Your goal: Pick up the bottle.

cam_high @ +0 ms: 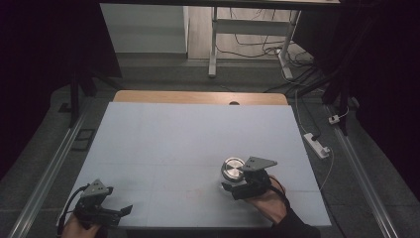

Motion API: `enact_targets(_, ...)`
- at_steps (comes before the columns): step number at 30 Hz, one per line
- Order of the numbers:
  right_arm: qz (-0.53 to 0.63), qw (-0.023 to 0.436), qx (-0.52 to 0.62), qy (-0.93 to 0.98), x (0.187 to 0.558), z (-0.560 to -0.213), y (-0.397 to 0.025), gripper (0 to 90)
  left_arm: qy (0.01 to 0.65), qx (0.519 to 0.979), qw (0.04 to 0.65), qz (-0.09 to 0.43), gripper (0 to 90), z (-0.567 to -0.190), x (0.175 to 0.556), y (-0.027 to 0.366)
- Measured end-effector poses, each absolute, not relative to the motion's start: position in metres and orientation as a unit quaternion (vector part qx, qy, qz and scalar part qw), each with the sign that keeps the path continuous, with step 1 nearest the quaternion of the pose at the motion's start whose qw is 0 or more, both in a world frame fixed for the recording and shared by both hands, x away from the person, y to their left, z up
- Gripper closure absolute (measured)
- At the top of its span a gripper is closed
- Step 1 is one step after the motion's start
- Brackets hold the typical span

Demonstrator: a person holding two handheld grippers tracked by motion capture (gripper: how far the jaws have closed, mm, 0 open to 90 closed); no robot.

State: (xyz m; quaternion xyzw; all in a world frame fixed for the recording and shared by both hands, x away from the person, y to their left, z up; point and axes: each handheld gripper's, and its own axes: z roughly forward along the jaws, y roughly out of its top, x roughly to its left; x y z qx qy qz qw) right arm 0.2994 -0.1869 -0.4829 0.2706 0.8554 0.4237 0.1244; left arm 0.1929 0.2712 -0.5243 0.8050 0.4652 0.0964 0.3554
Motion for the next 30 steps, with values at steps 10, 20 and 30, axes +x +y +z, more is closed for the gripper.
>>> enact_targets(10, 0.430, 0.129, 0.247, 0.859, 0.302, -0.472, -0.176, 14.5, 0.465, 0.805, 0.356, 0.097, 1.4, -0.524, 0.193, 0.271)
enact_targets(20, 0.442, 0.118, 0.231, 0.859, 0.308, -0.468, -0.158, 14.4, 0.463, 0.806, 0.355, 0.098, 1.4, -0.524, 0.193, 0.271)
enact_targets(30, 0.451, 0.109, 0.216, 0.859, 0.311, -0.468, -0.141, 14.5, 0.463, 0.807, 0.353, 0.098, 1.4, -0.524, 0.193, 0.270)
